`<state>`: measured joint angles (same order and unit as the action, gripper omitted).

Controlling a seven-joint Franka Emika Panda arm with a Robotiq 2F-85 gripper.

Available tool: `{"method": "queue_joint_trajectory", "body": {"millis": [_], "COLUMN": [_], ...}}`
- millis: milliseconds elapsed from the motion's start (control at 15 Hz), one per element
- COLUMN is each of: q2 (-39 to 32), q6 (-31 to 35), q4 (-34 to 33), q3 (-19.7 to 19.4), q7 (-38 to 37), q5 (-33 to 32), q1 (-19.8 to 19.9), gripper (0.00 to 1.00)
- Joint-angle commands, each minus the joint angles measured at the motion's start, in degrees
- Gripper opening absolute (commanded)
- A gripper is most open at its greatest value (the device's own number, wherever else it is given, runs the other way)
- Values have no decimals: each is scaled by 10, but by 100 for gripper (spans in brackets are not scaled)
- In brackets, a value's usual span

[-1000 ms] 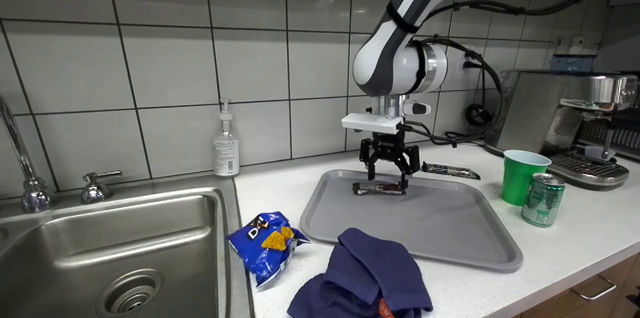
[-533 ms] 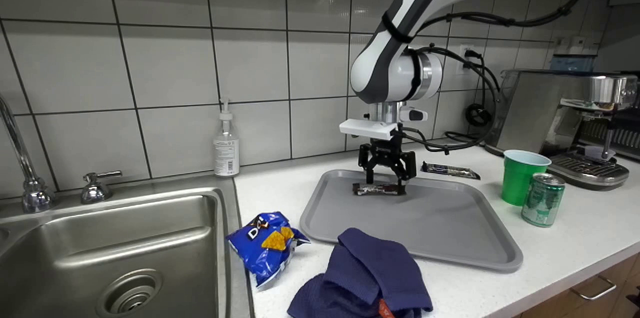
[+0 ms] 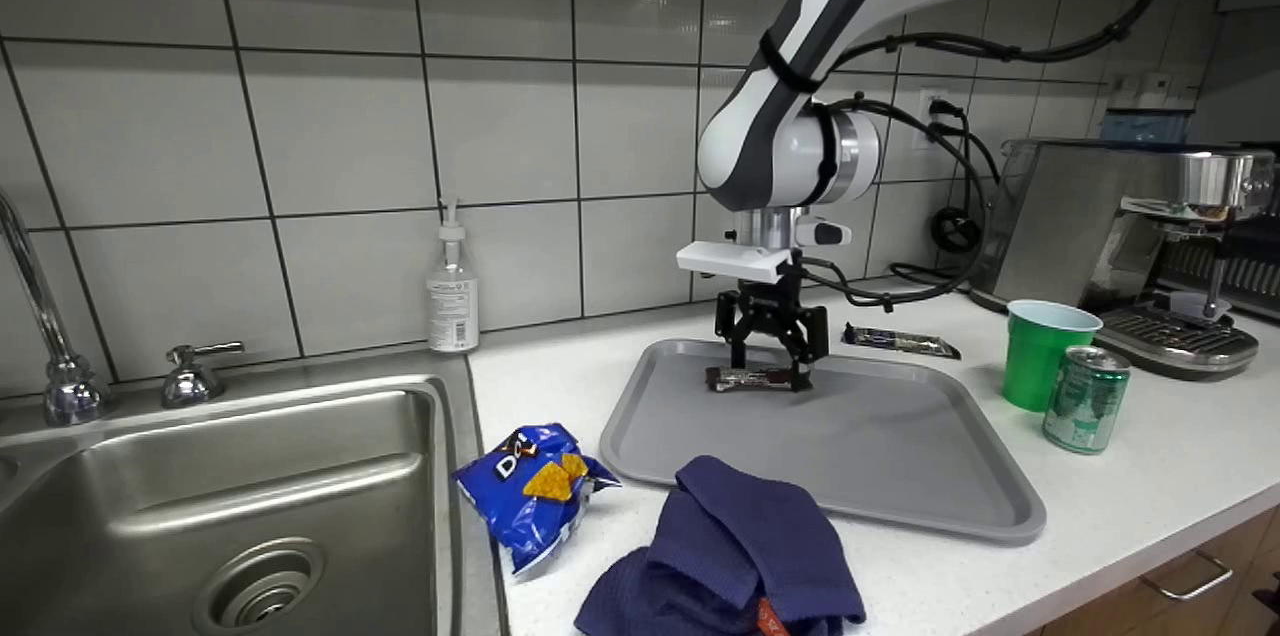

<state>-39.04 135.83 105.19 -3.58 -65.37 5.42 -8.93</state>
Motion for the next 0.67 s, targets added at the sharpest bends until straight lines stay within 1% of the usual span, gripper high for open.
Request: {"method": "queue_joint_trajectory", "body": {"millis": [0, 533, 600], "q2": [-7, -5, -5], "q6": [-23, -22, -22], "q4": [-21, -18, -18], "q3": [-2, -4, -4], "q7": [-11, -11, -11], "q5": [8, 7, 6], "q1": [-2, -2, -2], "gripper": [65, 3, 0]}}
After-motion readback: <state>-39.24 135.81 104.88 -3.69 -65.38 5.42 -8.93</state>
